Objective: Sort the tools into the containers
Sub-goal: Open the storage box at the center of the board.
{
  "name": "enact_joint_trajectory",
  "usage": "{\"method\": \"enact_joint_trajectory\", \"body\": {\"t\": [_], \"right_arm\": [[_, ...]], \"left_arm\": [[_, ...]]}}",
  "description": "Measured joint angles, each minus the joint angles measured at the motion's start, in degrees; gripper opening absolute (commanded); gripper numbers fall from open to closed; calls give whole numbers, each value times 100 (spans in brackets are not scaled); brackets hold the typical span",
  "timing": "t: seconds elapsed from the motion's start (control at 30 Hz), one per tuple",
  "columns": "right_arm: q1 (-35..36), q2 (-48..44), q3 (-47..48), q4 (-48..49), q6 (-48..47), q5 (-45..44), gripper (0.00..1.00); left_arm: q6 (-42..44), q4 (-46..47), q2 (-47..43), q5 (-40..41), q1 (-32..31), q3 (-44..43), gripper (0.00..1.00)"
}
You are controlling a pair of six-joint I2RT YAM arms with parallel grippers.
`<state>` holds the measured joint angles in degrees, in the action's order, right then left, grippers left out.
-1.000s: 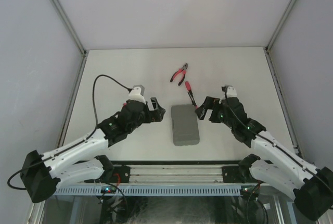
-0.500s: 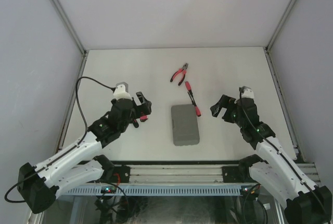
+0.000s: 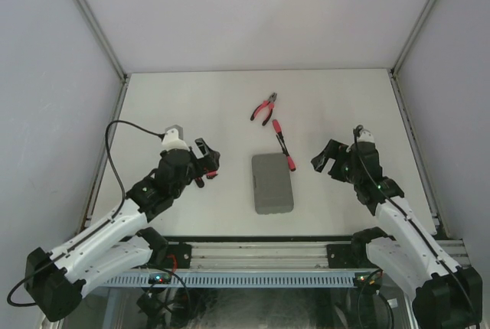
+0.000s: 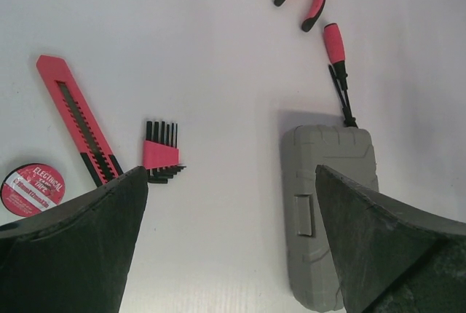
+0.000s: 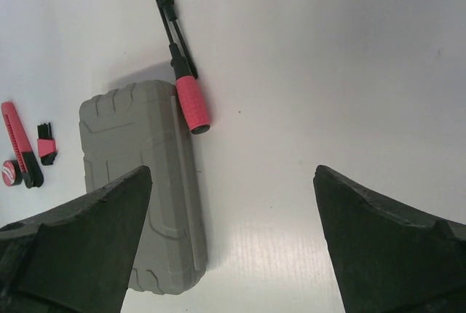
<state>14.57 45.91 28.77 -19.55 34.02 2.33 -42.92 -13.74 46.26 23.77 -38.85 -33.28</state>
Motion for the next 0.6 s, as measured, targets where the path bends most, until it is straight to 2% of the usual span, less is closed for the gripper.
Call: {"method": "enact_joint_trajectory", "body": {"t": [0.2, 0.5, 0.6], "right_arm": [[-116, 426, 0, 11, 50, 299, 90], [1217, 1115, -2, 673, 205, 334, 87], [1401, 1458, 0, 970, 286, 422, 86]], "left_arm": [[44, 37, 323, -203, 0, 22, 100], [44, 348, 1261, -494, -739, 17, 98], [39, 566, 1521, -654, -793, 17, 97]]}}
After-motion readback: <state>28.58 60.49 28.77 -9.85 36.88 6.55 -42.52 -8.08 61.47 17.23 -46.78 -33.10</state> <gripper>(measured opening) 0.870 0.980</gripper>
